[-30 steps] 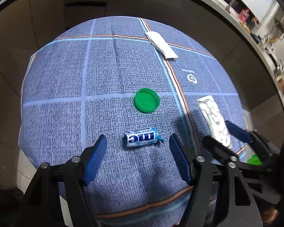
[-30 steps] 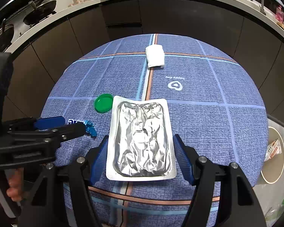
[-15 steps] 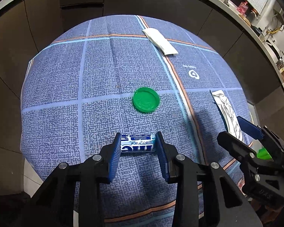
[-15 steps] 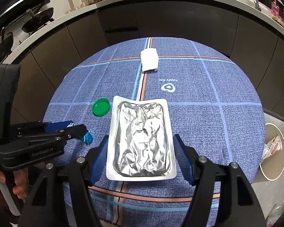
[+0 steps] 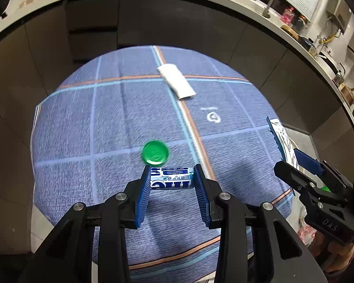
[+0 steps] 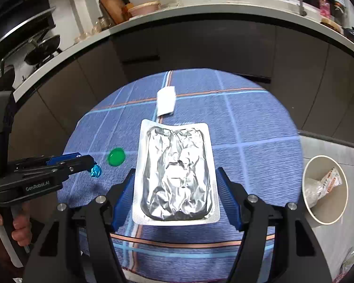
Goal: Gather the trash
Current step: 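Carry the foil pack and candy roll over the white bin and open both tools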
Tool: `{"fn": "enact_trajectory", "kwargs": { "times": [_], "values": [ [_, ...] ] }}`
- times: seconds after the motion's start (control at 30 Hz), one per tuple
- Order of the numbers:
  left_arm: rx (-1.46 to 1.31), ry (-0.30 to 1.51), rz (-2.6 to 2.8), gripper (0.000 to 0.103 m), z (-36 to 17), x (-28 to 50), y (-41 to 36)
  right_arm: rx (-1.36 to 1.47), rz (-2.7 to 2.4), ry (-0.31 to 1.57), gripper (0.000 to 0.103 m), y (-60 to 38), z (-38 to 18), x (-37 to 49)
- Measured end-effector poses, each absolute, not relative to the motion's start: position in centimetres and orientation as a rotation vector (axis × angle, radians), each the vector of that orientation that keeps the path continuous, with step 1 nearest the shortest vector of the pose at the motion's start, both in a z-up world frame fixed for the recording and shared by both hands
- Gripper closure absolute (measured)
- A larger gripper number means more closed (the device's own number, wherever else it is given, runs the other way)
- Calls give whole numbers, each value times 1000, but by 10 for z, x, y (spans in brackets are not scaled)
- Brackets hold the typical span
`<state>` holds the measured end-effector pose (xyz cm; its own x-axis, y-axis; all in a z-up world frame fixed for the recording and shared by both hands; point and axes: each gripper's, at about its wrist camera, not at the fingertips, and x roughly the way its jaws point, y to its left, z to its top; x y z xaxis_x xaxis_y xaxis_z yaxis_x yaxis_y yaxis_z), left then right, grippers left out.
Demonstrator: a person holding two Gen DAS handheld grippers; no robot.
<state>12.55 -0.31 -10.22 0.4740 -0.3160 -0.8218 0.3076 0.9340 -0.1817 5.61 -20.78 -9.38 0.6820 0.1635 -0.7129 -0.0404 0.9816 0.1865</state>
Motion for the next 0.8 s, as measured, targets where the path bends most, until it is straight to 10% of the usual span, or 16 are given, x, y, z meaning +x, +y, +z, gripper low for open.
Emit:
{"fn": "enact_trajectory", "kwargs": {
  "times": [0.8],
  "values": [
    [172, 923, -616, 69, -65, 119, -161, 343, -174, 686, 37, -359, -84, -3]
  ]
}}
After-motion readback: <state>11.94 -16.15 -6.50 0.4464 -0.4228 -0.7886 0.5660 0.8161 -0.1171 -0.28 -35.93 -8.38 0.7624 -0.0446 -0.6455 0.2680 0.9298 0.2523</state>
